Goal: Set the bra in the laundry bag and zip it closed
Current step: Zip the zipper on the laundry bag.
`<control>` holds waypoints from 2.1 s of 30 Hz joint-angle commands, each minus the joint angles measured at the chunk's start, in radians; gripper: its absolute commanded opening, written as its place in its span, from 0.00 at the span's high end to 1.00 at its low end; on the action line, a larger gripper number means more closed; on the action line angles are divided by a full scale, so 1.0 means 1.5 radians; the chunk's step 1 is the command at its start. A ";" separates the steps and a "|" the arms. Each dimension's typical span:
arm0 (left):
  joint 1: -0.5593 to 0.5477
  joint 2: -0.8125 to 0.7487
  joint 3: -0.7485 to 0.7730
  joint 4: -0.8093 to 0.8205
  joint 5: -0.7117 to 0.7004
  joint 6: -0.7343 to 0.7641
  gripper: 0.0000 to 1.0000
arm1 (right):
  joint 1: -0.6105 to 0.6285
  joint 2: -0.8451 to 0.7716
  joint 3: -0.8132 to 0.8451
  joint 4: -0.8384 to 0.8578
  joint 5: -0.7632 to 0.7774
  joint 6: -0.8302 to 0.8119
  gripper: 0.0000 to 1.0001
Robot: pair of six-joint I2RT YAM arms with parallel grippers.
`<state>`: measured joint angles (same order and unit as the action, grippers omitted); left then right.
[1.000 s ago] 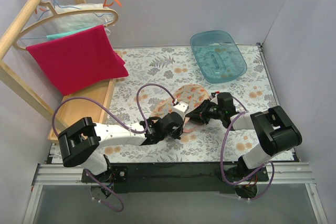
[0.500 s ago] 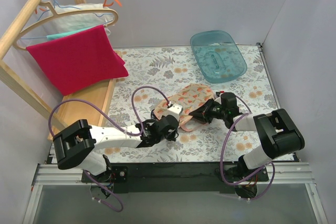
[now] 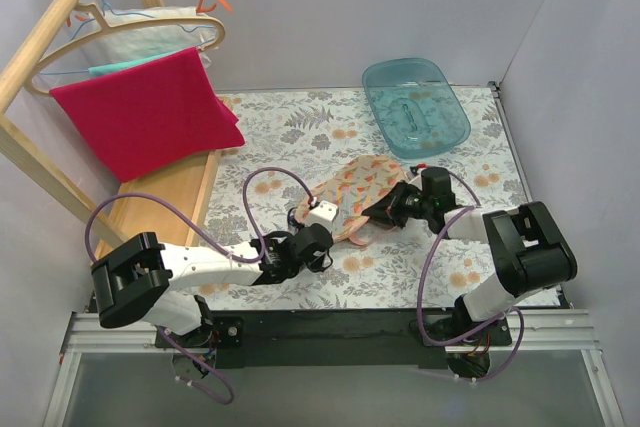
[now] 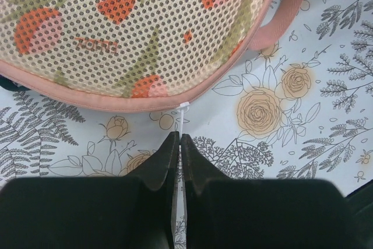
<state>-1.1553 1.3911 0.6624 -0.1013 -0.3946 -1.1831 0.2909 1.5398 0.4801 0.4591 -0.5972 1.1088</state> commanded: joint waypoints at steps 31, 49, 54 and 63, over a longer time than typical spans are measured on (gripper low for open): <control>-0.004 0.129 0.214 -0.080 0.065 0.041 1.00 | -0.003 -0.122 -0.050 -0.002 -0.075 0.032 0.21; -0.004 0.122 0.197 -0.071 0.086 0.039 1.00 | 0.031 -0.006 -0.006 0.074 -0.061 0.067 0.59; -0.004 0.112 0.187 -0.065 0.090 0.041 1.00 | 0.031 0.014 0.003 0.079 -0.060 0.066 0.82; -0.004 0.078 0.152 -0.064 0.089 0.027 1.00 | 0.022 0.031 0.016 0.082 -0.062 0.057 0.99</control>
<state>-1.1545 1.5867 0.9249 -0.1917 -0.2802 -1.1316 0.3370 1.5749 0.4610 0.5259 -0.7063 1.2037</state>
